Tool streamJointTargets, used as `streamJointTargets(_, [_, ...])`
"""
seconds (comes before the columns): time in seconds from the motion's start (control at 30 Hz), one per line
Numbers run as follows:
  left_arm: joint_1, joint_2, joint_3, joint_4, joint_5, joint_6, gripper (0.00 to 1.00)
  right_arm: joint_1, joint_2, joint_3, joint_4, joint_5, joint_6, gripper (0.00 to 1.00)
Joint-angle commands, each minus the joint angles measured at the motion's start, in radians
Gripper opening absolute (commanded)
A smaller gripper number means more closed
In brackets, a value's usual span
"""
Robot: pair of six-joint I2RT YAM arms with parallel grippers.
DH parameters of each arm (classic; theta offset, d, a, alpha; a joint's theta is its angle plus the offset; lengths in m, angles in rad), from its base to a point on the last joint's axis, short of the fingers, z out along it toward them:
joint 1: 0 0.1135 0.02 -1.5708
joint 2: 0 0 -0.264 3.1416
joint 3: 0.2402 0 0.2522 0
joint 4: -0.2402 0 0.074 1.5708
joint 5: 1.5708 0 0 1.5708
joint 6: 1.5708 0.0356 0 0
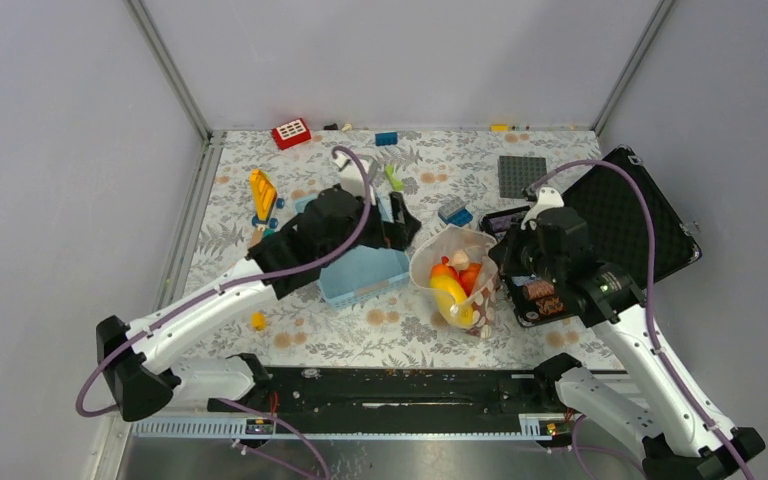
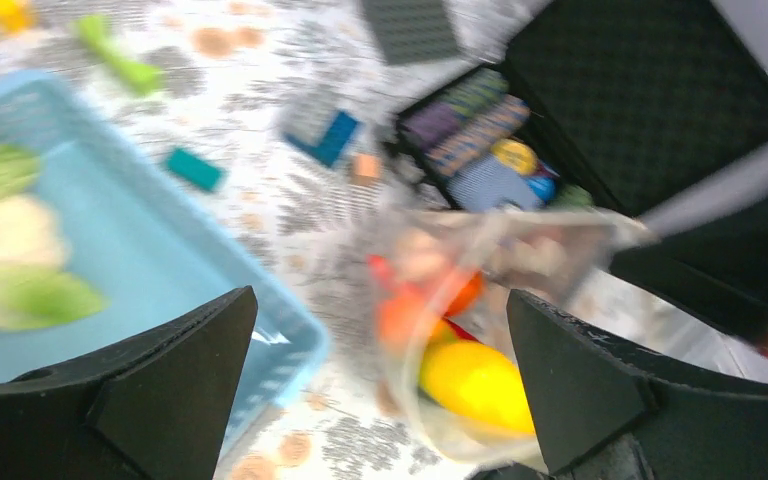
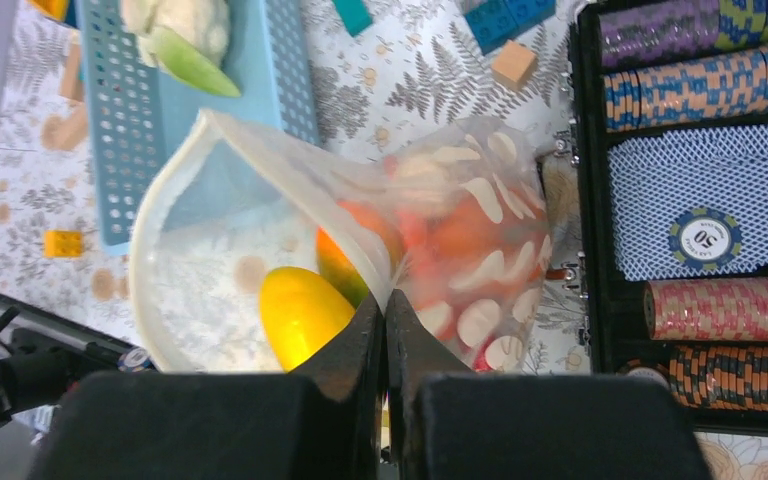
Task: Place the food in the zip-top bag and seal the zipper
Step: Pick up the fake vegetable from the bin.
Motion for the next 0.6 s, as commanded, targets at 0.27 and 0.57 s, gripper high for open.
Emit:
streamJointTargets(0.27, [0.336,0.067,-0.048,-0.231,-0.107,-0.057,0.99,-0.004,0.076,0.244,-0.037,-0.290,0.102,0.00])
streamJointTargets(0.57, [0.408,0.220,0.012,-0.265,-0.128,-0.003,0.99,-0.004,0.086,0.218,0.026,-0.366,0.292,0.00])
